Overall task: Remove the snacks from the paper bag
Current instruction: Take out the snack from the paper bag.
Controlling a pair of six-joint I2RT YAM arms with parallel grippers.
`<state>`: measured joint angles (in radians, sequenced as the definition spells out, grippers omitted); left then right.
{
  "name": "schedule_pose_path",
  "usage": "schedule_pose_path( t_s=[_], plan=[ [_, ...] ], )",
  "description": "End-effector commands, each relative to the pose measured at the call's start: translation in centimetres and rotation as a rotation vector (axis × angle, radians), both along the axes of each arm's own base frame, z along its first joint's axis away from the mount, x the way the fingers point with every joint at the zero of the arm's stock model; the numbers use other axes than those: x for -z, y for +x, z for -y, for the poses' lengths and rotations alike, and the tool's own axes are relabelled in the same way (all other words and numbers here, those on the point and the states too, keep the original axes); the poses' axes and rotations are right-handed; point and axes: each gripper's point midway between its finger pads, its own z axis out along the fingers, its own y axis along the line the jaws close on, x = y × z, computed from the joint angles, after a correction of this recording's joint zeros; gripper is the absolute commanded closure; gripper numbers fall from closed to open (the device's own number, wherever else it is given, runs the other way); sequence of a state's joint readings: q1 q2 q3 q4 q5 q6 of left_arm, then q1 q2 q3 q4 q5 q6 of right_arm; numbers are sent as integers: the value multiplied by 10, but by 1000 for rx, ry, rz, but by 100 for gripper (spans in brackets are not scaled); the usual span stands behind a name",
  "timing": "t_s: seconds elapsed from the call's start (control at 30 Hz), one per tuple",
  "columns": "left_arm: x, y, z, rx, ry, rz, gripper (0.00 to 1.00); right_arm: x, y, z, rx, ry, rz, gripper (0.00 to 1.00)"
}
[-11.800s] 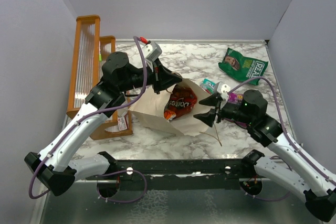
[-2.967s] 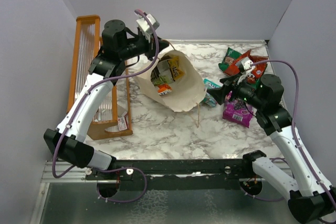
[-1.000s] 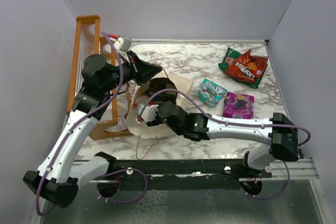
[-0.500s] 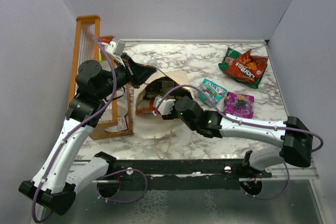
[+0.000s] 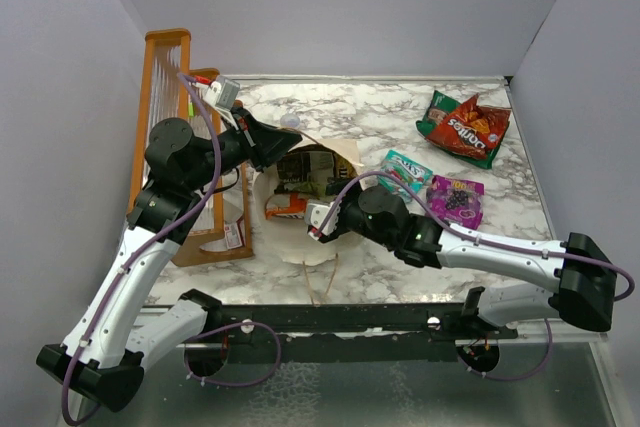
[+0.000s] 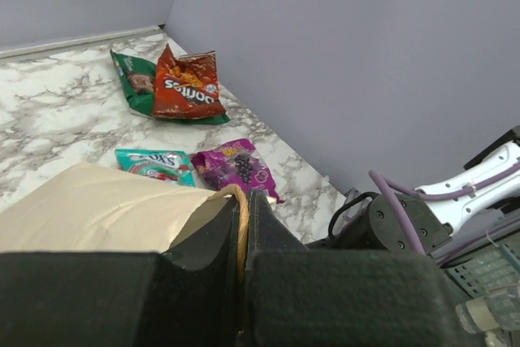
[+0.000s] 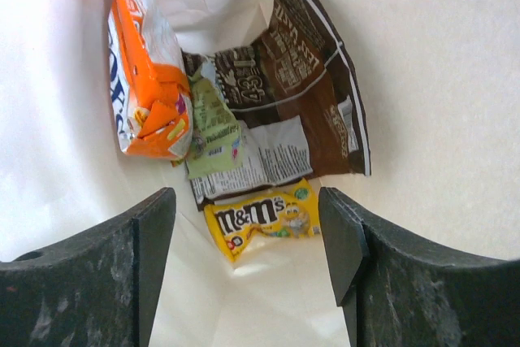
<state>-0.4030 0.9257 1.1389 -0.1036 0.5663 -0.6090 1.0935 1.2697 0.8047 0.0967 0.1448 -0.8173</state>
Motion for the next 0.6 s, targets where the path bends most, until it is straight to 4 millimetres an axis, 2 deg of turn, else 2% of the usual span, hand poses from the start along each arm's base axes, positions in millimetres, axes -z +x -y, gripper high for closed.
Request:
schedule_pose_path(
  t_s=[0.0,0.1,0.3,0.43,0.57],
  plan=[
    [-24,-9,2,43,-73,46,100,-36,-13,-39,-178,114,40,34],
    [-25,-8,0,24,-78,46,100,-44,-6,-48,-161,122,57,36],
    [-25,-6,1,23,-81,36,100,-50,23,-52,-41,102,141,35],
    [-25,-7,1,25,-81,38,100,-45,42,-56,45,63,163,35],
    [-25,-8,1,27,-79,40,100,-40,51,-62,60,33,192,35]
  ],
)
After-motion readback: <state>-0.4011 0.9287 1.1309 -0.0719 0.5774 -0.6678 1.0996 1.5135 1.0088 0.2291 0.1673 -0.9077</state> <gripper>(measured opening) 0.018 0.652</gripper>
